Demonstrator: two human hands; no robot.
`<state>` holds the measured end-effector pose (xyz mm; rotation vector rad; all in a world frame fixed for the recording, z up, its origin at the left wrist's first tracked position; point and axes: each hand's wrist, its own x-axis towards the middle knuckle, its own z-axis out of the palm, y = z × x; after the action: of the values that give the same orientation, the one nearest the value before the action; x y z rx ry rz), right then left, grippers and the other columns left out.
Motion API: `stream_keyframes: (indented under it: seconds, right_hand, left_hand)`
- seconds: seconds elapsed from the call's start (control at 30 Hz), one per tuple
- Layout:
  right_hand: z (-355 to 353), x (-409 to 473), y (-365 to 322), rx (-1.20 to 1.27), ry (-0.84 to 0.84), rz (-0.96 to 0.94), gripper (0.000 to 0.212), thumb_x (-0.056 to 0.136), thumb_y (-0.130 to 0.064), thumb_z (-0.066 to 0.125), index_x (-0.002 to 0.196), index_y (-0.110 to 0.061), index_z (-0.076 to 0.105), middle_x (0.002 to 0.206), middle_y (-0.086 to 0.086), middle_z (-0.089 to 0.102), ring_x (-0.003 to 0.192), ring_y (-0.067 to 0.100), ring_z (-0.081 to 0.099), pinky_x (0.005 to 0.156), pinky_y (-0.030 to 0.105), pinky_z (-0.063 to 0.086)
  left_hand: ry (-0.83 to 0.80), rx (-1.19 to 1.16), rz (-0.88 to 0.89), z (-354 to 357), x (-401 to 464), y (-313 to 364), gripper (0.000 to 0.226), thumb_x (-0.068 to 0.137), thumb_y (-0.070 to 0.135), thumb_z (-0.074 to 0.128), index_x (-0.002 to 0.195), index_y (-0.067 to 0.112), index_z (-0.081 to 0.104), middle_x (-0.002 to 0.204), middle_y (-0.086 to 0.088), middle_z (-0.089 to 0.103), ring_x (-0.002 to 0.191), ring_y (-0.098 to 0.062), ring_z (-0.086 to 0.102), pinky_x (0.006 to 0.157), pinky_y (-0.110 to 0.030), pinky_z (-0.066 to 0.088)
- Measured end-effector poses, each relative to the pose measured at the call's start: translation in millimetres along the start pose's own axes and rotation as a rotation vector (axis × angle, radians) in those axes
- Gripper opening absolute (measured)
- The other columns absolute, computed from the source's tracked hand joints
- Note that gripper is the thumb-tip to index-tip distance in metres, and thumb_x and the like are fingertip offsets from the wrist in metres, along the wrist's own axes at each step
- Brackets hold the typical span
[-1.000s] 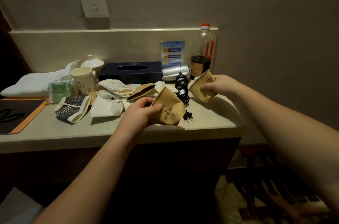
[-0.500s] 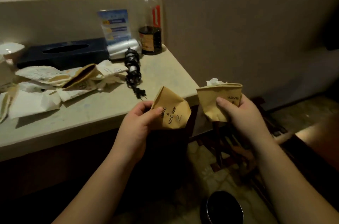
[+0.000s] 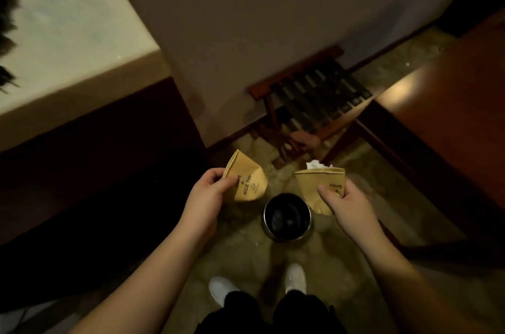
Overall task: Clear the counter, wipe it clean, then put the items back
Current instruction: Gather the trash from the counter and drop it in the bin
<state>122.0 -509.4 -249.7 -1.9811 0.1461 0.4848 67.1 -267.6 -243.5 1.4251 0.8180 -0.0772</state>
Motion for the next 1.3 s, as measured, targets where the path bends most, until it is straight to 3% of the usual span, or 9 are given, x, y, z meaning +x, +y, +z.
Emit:
stream_keyframes:
  seconds: [0.2,0.3,0.4,0.57,0.77,0.9,1.03,1.17,1.3]
  right_hand:
    - [-8.7,38.2,114.9,-0.042,-0.094,0.215,0.017,0.093,-0.025,0.060,0.110,-0.025,0.060,0.092,-0.013,0.064,0.084,0.001,0.058,0.067,0.016,0.043]
    - [-2.0,58.8,169.8,-0.100,-0.138,0.296,0.015,0.092,-0.023,0.062,0.106,-0.018,0.063,0.095,0.001,0.069,0.088,0.016,0.064,0.075,0.028,0.049]
    - [12.2,86.1,220.1,-0.177,-0.205,0.366,0.022,0.091,-0.026,0.060,0.110,-0.014,0.062,0.096,0.002,0.067,0.086,0.015,0.063,0.071,0.026,0.047]
    - [41.6,136.3,296.1,-0.319,-0.277,0.451,0.018,0.092,-0.029,0.055,0.102,-0.015,0.060,0.084,0.000,0.064,0.067,0.007,0.058,0.054,0.021,0.039]
    - [88.2,192.7,380.3,-0.390,-0.305,0.501,0.033,0.094,-0.031,0.052,0.123,-0.017,0.048,0.094,0.001,0.054,0.076,0.014,0.053,0.068,0.030,0.043]
    - [119.9,231.7,422.7,-0.494,-0.314,0.444,0.040,0.094,-0.032,0.051,0.129,-0.013,0.046,0.102,0.007,0.059,0.089,0.022,0.060,0.080,0.036,0.051]
    - [146.9,261.0,453.4,-0.661,-0.306,0.306,0.038,0.095,-0.032,0.049,0.128,-0.012,0.049,0.106,0.013,0.065,0.084,0.023,0.060,0.068,0.030,0.044]
    - [169.5,277.1,477.6,-0.826,-0.277,0.135,0.040,0.095,-0.036,0.048,0.127,-0.013,0.049,0.112,0.013,0.065,0.101,0.030,0.061,0.072,0.032,0.043]
    - [177.1,281.6,483.7,-0.878,-0.279,0.088,0.033,0.091,-0.032,0.054,0.120,-0.016,0.051,0.116,0.010,0.061,0.103,0.029,0.059,0.074,0.035,0.049]
  left_hand:
    - [0.062,0.094,-0.198,58.1,35.9,-91.8,0.005,0.091,0.018,0.060,0.094,0.016,0.064,0.097,-0.004,0.069,0.092,-0.021,0.066,0.078,-0.037,0.053]
    - [0.083,0.120,-0.337,81.4,58.1,-142.2,0.005,0.089,0.018,0.062,0.093,0.015,0.062,0.102,-0.011,0.068,0.097,-0.028,0.065,0.086,-0.047,0.052]
    - [0.080,0.147,-0.440,103.7,84.8,-190.0,0.006,0.090,0.017,0.061,0.094,0.014,0.061,0.104,-0.011,0.067,0.094,-0.026,0.064,0.079,-0.041,0.051]
    - [0.074,0.241,-0.516,134.1,139.4,-268.6,0.019,0.090,0.016,0.061,0.106,0.007,0.059,0.105,-0.012,0.066,0.096,-0.028,0.063,0.089,-0.045,0.051]
    - [0.063,0.302,-0.545,156.5,206.9,-357.2,0.015,0.087,0.016,0.066,0.097,0.011,0.056,0.087,-0.002,0.061,0.078,-0.017,0.058,0.075,-0.037,0.050]
    - [0.036,0.373,-0.552,163.6,247.9,-405.5,0.018,0.085,0.017,0.066,0.100,0.010,0.058,0.086,-0.004,0.060,0.076,-0.018,0.056,0.066,-0.030,0.045]
    - [0.011,0.430,-0.553,169.1,284.6,-443.0,0.021,0.084,0.017,0.068,0.101,0.010,0.057,0.082,-0.004,0.054,0.071,-0.017,0.050,0.059,-0.027,0.037]
    - [-0.001,0.418,-0.561,172.1,309.0,-464.9,0.025,0.082,0.020,0.073,0.099,0.012,0.057,0.089,-0.005,0.056,0.084,-0.022,0.053,0.072,-0.030,0.042]
    - [-0.018,0.349,-0.582,171.3,317.3,-469.5,0.021,0.083,0.014,0.070,0.096,0.016,0.053,0.086,-0.001,0.056,0.074,-0.014,0.052,0.070,-0.029,0.044]
